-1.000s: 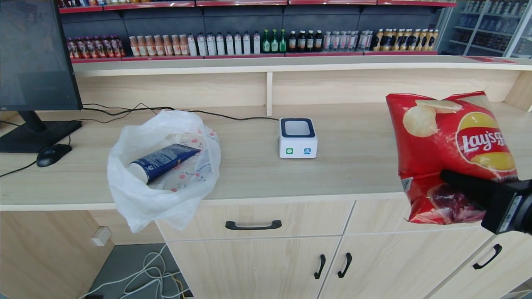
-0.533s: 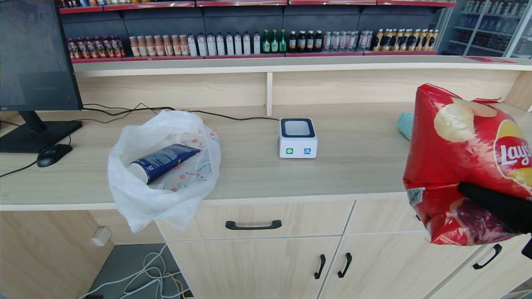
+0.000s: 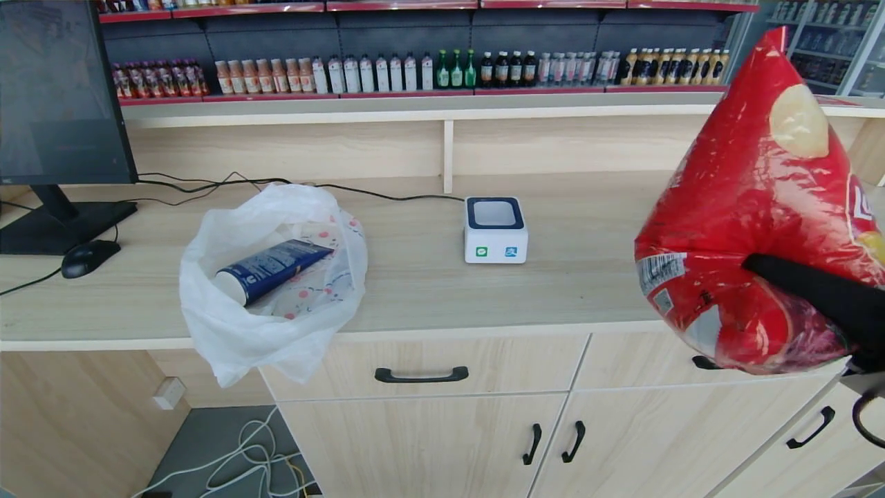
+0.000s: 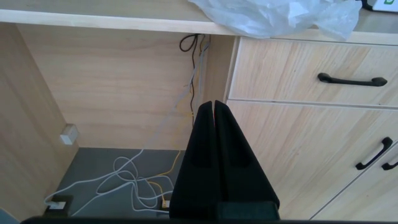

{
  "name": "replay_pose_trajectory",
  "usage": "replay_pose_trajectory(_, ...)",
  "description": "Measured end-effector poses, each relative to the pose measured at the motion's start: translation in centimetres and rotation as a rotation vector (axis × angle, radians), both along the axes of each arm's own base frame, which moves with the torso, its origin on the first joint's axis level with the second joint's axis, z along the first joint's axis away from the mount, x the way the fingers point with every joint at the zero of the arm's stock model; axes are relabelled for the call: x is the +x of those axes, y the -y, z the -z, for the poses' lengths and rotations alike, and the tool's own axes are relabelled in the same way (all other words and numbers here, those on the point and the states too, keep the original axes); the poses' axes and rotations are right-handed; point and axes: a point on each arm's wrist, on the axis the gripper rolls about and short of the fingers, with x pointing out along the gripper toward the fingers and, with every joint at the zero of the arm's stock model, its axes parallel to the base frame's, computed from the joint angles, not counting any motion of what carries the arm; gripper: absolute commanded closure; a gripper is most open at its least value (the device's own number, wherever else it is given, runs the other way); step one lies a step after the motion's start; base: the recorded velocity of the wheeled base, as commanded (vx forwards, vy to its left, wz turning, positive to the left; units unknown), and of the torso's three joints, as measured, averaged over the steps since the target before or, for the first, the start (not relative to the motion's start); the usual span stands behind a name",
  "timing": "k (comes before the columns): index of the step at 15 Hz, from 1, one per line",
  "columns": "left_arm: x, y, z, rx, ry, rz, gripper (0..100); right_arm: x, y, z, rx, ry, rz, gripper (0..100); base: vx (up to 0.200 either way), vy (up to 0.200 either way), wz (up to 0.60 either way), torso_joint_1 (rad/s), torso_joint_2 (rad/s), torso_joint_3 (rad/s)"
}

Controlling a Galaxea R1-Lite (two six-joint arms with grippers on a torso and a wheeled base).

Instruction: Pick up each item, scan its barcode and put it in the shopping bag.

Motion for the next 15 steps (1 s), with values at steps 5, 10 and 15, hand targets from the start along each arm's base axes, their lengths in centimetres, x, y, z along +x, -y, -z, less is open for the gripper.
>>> replay_pose_trajectory(5, 0.0, 0.0, 0.0, 0.0, 0.0, 0.0, 100, 1.5, -3.4, -0.1, 0.353, -0.037, -0.226, 100, 0.0, 0.0, 0.0, 0.0, 0.0, 0.0)
replay_pose_trajectory(10, 0.0, 0.0, 0.0, 0.0, 0.0, 0.0, 100, 1.0, -6.0, 0.4, 0.445, -0.078, -0.397, 100, 0.0, 0.0, 0.0, 0.0, 0.0, 0.0)
replay_pose_trajectory(15, 0.0, 0.0, 0.0, -0.001, 0.0, 0.0, 100, 0.5, -6.2, 0.8, 0.578, -0.106, -0.473, 100, 0.0, 0.0, 0.0, 0.0, 0.0, 0.0)
